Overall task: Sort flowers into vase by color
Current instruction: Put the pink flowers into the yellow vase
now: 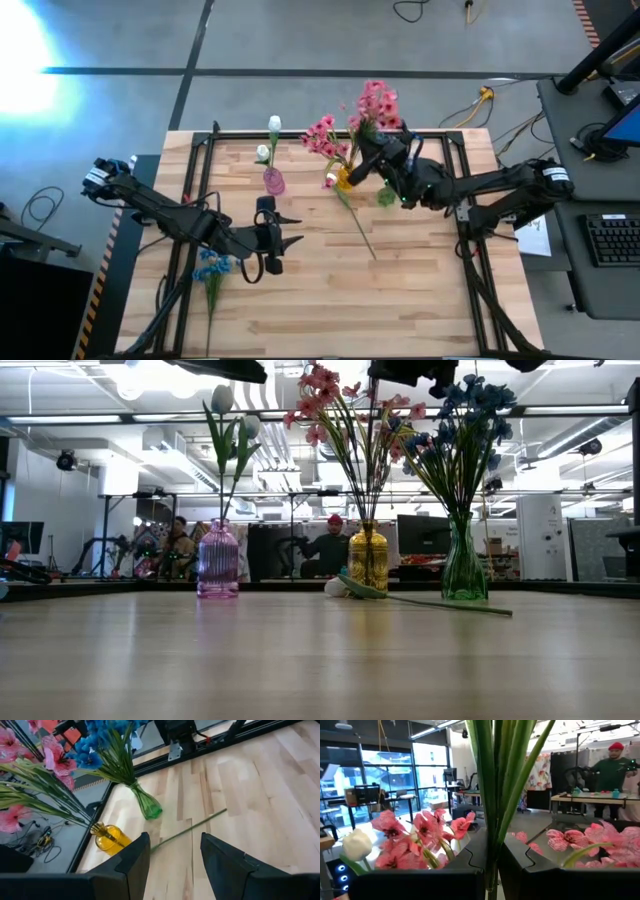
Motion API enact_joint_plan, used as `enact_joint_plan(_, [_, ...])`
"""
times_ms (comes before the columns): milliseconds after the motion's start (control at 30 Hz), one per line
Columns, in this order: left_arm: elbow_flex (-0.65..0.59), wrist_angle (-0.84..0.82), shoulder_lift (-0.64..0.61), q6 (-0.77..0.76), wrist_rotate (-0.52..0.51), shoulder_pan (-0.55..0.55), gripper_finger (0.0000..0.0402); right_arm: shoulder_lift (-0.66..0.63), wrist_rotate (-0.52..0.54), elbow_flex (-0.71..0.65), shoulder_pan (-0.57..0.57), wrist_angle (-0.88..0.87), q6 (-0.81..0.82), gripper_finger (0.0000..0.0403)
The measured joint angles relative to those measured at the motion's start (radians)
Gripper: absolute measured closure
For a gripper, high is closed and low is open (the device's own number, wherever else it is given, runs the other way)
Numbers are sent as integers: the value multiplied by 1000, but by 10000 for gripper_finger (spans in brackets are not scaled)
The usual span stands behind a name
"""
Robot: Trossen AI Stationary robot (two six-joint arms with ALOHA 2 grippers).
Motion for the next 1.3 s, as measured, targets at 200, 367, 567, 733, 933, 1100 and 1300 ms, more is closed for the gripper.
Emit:
enact_joint_plan(200, [0, -11, -3, 46, -125, 0, 242, 1, -3, -2, -27, -9, 9, 381])
enact_joint_plan(367, [24, -6, -19, 292, -148, 3, 242, 1, -5, -3, -23, -24, 11, 381])
enact_joint_plan(567, [116, 3, -51, 164, 136, 6, 242, 1, -6, -8, -24, -40, 13, 381])
enact_joint_plan(733, [105, -1, -33, 47, 357, -1, 242, 1, -80, -12, -24, -40, 9, 381])
enact_joint_plan(933, [97, 15, -4, 206, 359, 42, 242, 1, -73, -14, -34, -46, 4, 381])
enact_joint_plan(1100, [57, 11, -11, 241, 453, 109, 242, 1, -73, -16, -52, -75, 30, 381])
enact_joint_plan(1300, [14, 18, -38, 249, 528, 161, 242, 1, -79, -18, -77, -70, 35, 381])
